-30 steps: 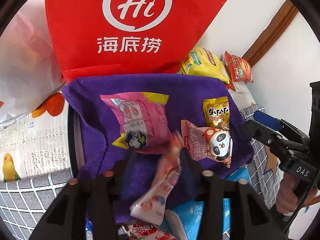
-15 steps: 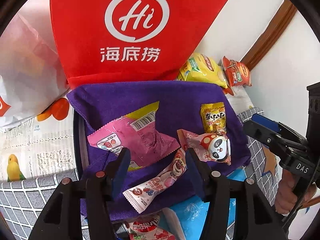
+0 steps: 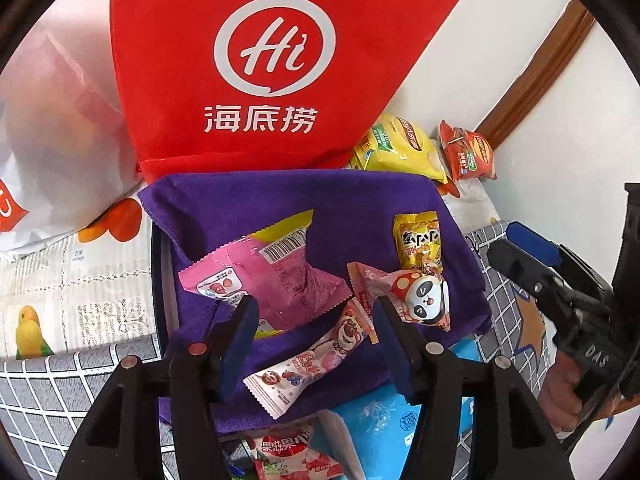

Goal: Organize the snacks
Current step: 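Withdraw both tools from the towel back toward the snack pile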

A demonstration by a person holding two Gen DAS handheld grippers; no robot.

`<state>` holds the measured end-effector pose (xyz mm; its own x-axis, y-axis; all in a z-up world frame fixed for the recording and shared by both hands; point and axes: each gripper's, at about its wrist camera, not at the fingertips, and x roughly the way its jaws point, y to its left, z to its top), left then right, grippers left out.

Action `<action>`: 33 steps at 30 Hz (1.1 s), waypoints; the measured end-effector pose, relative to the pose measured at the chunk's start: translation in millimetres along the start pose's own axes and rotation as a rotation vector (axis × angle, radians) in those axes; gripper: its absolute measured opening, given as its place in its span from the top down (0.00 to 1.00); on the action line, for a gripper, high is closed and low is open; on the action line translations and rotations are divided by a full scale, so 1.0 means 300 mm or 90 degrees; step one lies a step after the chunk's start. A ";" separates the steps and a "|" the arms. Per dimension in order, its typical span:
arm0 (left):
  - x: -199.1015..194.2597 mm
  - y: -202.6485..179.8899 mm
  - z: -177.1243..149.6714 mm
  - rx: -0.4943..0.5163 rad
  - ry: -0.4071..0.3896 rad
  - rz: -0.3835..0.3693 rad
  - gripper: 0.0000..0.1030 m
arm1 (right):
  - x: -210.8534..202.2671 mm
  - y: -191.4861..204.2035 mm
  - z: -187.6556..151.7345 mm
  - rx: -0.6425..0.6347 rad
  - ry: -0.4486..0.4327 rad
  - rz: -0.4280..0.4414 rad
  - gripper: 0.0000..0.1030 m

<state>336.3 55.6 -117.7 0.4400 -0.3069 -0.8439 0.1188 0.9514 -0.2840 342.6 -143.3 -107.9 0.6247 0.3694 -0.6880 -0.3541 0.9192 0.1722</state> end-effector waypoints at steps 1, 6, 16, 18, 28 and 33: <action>-0.005 -0.005 -0.001 0.001 0.000 0.002 0.45 | -0.007 0.014 -0.007 -0.012 -0.003 -0.004 0.31; -0.044 -0.023 -0.002 0.008 -0.011 -0.003 0.45 | -0.033 0.031 -0.029 -0.021 -0.010 -0.006 0.31; -0.118 -0.061 -0.020 0.021 -0.033 -0.020 0.45 | -0.140 0.072 -0.088 -0.012 0.003 -0.025 0.31; -0.134 -0.076 -0.026 0.028 -0.038 -0.021 0.45 | -0.176 0.073 -0.119 -0.011 -0.007 -0.035 0.31; -0.206 -0.198 -0.109 0.073 -0.057 -0.017 0.42 | -0.345 0.066 -0.289 -0.025 -0.021 -0.061 0.31; -0.218 -0.196 -0.192 0.068 -0.042 0.001 0.42 | -0.341 0.063 -0.402 -0.014 0.003 -0.059 0.31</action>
<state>249.3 18.3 -71.8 0.4971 -0.3063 -0.8119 0.2102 0.9503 -0.2298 188.1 -180.2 -119.3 0.6519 0.2814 -0.7042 -0.3099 0.9464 0.0914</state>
